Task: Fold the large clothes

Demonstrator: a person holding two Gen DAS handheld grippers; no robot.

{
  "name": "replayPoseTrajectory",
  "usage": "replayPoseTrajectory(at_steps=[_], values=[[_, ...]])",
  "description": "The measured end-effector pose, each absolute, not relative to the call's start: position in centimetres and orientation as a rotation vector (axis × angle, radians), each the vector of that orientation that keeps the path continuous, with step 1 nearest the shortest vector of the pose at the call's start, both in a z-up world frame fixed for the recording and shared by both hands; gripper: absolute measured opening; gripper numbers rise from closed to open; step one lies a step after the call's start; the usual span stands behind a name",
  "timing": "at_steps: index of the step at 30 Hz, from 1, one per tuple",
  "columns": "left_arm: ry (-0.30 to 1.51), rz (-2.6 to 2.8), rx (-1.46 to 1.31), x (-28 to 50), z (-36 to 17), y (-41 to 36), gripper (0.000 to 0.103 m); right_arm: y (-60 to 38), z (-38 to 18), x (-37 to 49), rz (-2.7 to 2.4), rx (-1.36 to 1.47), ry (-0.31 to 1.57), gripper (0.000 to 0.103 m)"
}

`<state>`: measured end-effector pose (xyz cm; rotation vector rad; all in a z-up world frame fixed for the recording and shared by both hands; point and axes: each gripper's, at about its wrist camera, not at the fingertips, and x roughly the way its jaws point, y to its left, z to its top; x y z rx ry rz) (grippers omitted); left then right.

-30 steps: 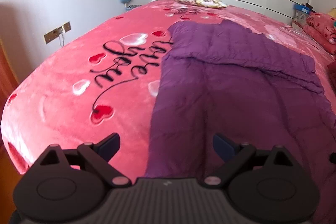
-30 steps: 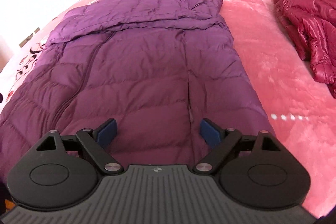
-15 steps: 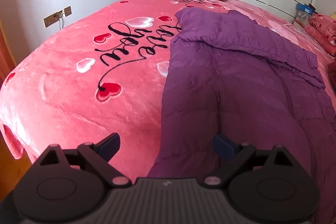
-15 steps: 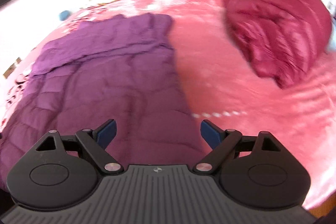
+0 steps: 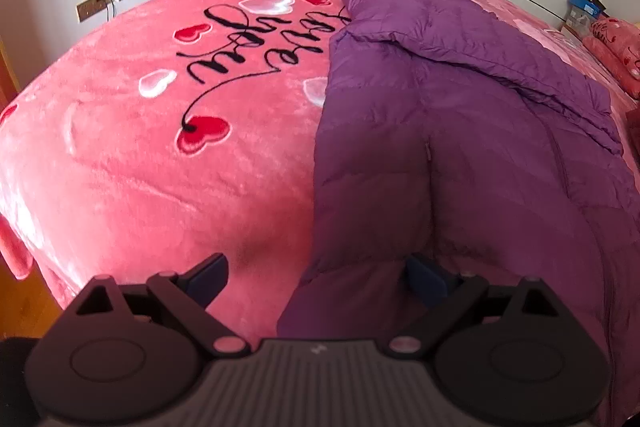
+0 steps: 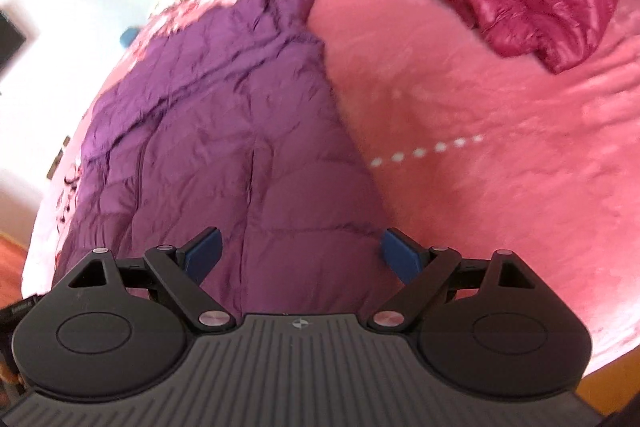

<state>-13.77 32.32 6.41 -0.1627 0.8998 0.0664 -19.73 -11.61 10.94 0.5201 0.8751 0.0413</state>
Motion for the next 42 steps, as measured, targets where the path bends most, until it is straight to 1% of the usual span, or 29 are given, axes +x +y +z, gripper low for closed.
replayPoseTrajectory(at_steps=[6, 16, 24, 35, 38, 41, 42], values=[[0.928, 0.052, -0.207, -13.5, 5.8, 33.0, 0.097, -11.0, 10.1, -18.8, 0.113, 0.543, 0.966, 0.103], [0.998, 0.006, -0.308, -13.5, 5.0, 33.8, 0.099, -10.0, 10.4, -18.8, 0.310, 0.553, 0.973, 0.103], [1.100, -0.164, -0.500, -13.8, 3.8, 34.9, 0.101, -9.7, 10.2, -18.0, 0.329, 0.562, 1.026, 0.103], [1.127, -0.265, -0.444, -13.9, 3.6, 33.1, 0.101, -8.9, 9.1, -17.2, 0.261, 0.496, 1.115, 0.103], [1.125, -0.270, -0.436, -13.7, 3.6, 33.0, 0.100, -8.3, 9.1, -16.9, 0.271, 0.444, 1.133, 0.103], [1.119, -0.271, -0.426, -13.9, 3.8, 33.0, 0.093, -8.0, 9.0, -16.8, 0.284, 0.419, 1.134, 0.103], [1.115, -0.273, -0.422, -13.9, 3.8, 32.9, 0.090, -8.0, 9.1, -16.8, 0.288, 0.420, 1.126, 0.103]])
